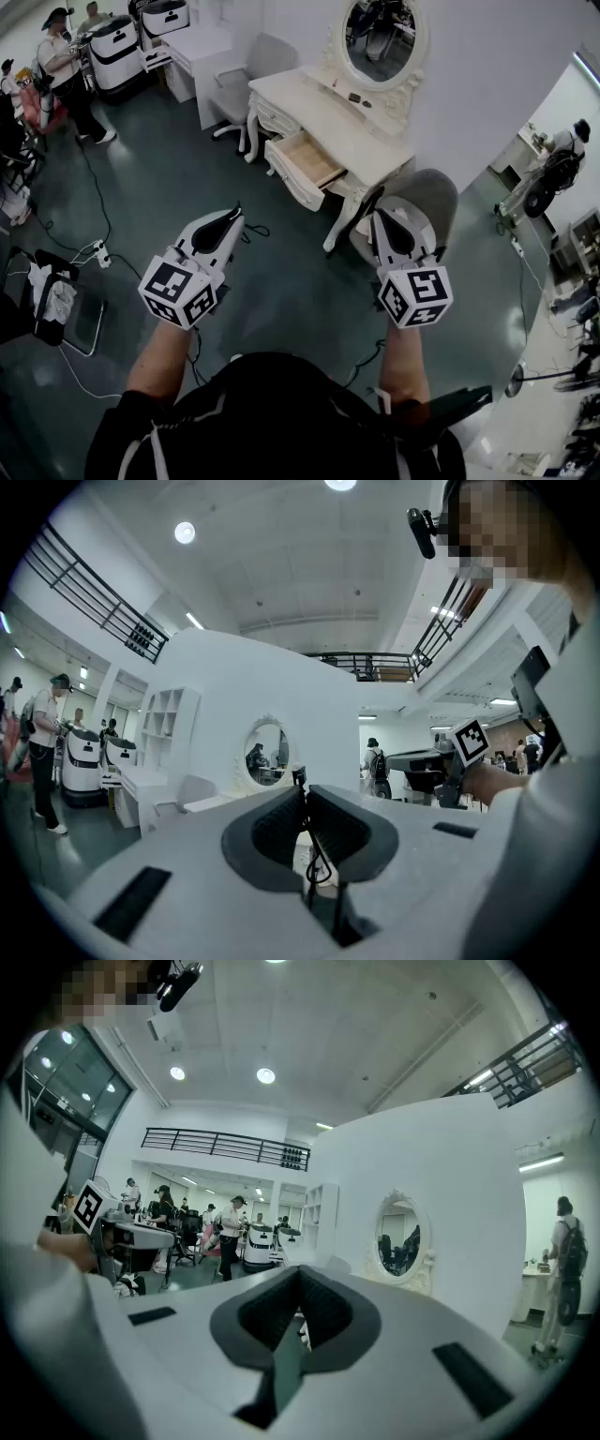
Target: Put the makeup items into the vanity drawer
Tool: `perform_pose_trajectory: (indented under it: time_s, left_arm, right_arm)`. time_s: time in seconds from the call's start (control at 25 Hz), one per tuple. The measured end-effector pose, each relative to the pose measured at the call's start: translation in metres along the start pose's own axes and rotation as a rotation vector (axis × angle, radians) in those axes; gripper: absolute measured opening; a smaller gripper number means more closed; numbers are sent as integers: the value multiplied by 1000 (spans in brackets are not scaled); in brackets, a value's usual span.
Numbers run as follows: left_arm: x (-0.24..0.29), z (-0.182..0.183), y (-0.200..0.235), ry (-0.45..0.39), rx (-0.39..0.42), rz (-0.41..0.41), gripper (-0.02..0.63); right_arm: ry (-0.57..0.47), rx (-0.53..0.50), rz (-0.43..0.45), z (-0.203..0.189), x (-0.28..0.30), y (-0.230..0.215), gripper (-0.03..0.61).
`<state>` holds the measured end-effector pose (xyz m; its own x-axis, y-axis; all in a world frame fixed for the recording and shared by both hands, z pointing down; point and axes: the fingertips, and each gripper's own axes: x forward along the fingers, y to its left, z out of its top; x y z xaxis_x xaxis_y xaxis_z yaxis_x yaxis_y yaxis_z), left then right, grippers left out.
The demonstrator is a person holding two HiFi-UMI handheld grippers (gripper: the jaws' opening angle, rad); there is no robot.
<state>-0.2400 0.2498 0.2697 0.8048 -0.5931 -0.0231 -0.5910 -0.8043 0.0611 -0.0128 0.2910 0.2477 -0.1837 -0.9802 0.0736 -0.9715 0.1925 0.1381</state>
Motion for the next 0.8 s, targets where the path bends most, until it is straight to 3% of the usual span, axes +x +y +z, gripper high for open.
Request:
perform_pose_trajectory:
  time_s: [0.36, 0.52, 0.8]
  left_arm:
    - [1, 3, -4, -5, -4, 3, 26]
    - [-1, 7, -6, -12, 0, -5, 26]
    - [-21, 6, 5, -18, -6, 17, 25]
  right_arm:
    - [-12, 1, 0, 4, 2, -4, 3]
    - [-35, 48, 3, 8, 3, -6, 5]
    - [-52, 52, 10, 11, 4, 13, 5]
